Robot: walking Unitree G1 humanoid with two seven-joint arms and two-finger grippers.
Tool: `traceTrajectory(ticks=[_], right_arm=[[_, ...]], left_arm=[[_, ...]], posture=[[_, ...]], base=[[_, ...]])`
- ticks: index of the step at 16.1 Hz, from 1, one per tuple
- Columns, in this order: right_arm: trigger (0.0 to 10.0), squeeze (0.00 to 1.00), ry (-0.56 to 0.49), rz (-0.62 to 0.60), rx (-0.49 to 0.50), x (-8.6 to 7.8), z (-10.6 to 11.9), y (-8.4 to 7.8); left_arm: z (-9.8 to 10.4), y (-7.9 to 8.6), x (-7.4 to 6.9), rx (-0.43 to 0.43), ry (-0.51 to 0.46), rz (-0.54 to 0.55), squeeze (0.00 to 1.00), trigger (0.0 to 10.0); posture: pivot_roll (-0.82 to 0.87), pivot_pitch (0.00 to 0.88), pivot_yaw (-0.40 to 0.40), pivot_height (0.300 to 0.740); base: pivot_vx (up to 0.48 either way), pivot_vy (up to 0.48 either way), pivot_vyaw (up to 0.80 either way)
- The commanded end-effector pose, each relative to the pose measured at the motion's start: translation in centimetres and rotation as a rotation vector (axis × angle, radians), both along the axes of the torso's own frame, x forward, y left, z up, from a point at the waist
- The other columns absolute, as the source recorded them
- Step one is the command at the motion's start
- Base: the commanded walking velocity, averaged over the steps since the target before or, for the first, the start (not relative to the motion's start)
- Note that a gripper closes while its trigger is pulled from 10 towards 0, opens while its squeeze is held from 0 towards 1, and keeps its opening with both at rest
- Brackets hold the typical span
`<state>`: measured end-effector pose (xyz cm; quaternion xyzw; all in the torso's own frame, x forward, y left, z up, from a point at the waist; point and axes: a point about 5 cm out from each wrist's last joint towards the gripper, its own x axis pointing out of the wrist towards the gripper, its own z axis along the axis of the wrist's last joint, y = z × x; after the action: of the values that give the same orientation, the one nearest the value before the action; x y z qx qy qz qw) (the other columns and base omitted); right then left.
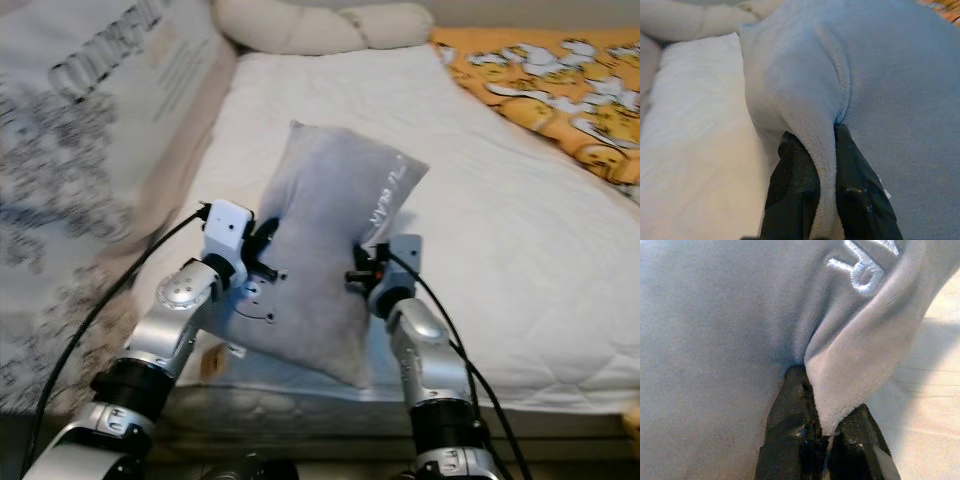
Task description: Clean up the room
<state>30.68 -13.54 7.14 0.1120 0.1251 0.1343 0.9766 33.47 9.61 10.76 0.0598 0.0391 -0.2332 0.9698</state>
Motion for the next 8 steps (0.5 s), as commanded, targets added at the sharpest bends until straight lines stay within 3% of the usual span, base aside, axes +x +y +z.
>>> traceTrajectory(ticks=[1, 8], right_arm=[[10.0, 0.00, -0.037, -0.009, -0.015, 0.33, 0.66, -0.20], [10.0, 0.00, -0.028, -0.021, -0.013, 0.60, 0.66, -0.34]], left_arm=[[0.93, -0.23, 0.48, -0.007, -0.037, 0.002, 0.00, 10.0], [1.14, -0.20, 0.85, -0.005, -0.040, 0.006, 0.00, 10.0]], posture=[[0.08, 0.000, 0.087, 0.740], [0.08, 0.000, 0.086, 0.740]], base=[[0.000, 0.345, 0.00], [0.000, 0.371, 0.00]])
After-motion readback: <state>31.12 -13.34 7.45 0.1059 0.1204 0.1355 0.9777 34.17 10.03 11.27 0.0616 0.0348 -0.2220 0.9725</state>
